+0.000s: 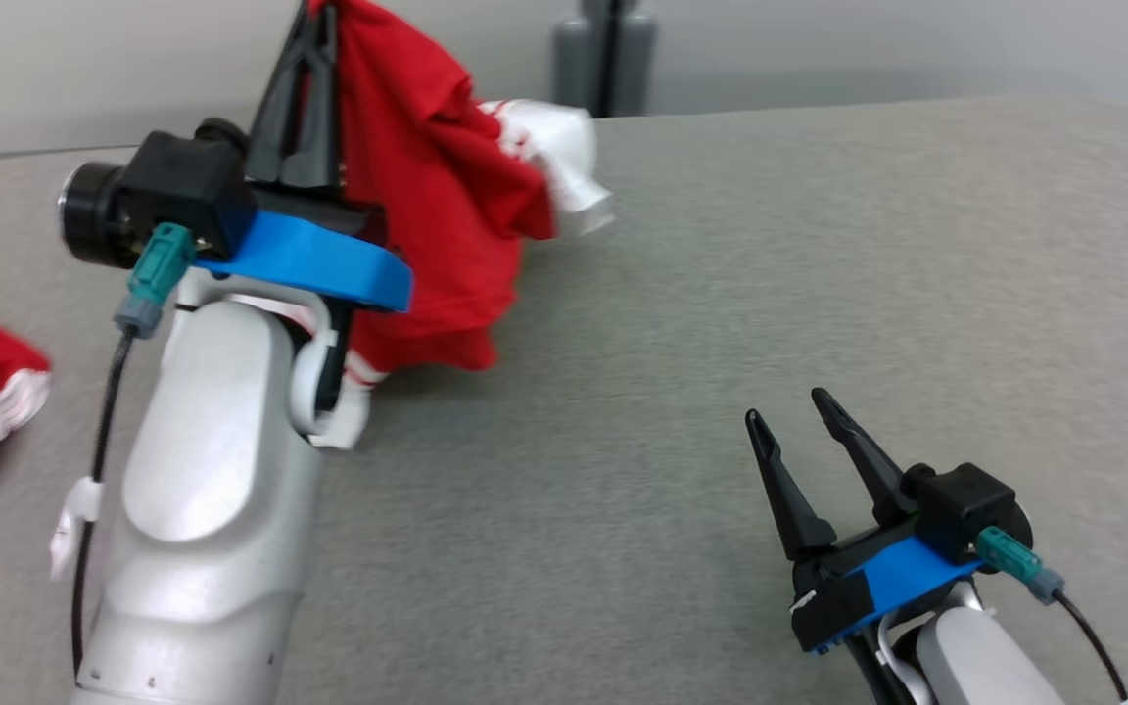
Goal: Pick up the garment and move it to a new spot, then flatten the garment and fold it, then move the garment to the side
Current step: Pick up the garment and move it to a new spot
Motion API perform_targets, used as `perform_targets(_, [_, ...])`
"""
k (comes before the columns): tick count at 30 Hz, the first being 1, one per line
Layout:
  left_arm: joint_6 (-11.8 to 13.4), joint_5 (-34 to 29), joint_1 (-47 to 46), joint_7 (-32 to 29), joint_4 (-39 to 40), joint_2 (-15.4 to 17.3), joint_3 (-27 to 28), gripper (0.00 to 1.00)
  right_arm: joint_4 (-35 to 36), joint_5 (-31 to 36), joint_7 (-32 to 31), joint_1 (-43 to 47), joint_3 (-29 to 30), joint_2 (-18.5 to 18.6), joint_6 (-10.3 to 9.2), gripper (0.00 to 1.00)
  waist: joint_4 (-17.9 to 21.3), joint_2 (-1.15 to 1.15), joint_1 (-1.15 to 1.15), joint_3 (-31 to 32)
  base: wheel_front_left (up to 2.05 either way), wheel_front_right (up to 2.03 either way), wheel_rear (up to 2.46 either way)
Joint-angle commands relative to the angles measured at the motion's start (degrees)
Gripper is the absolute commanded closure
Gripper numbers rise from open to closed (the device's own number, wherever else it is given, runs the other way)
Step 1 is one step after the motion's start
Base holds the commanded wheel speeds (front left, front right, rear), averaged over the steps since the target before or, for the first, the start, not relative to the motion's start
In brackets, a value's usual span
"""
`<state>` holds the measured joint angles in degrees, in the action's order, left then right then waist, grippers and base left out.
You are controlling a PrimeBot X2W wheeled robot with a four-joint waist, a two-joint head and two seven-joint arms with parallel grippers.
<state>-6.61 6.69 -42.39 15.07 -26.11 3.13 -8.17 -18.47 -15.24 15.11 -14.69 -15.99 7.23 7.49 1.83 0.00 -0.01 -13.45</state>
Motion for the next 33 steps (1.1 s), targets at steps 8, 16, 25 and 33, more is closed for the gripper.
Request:
perform_targets(8, [3.0,15.3,3.3,0.2,2.2,-0.2,-15.8,1.0,-0.5,0.0,0.1,1.0,-1.0,-1.4,0.01,0.0,11.0,0.0,0.01,4.2,0.0,0.0,0.0])
perform_targets(16, [8.7,19.3,6.3,0.1,-3.3,-0.1,-23.0,0.0,-0.8,-0.4,0.0,1.8,-0.5,-1.7,0.01,0.0,13.6,0.0,0.01,4.5,0.0,0.0,0.0])
perform_targets(25, [11.3,14.0,19.1,0.2,-3.3,0.8,-10.7,0.0,-0.1,0.3,0.0,4.3,2.3,-2.0,0.01,0.0,9.5,0.0,0.01,7.9,0.0,0.0,0.0])
perform_targets(33, [10.3,9.4,35.8,0.1,3.5,0.7,1.9,0.0,-0.6,1.1,0.1,8.0,3.8,-2.3,0.01,0.0,3.7,0.0,0.01,12.1,0.0,0.0,0.0])
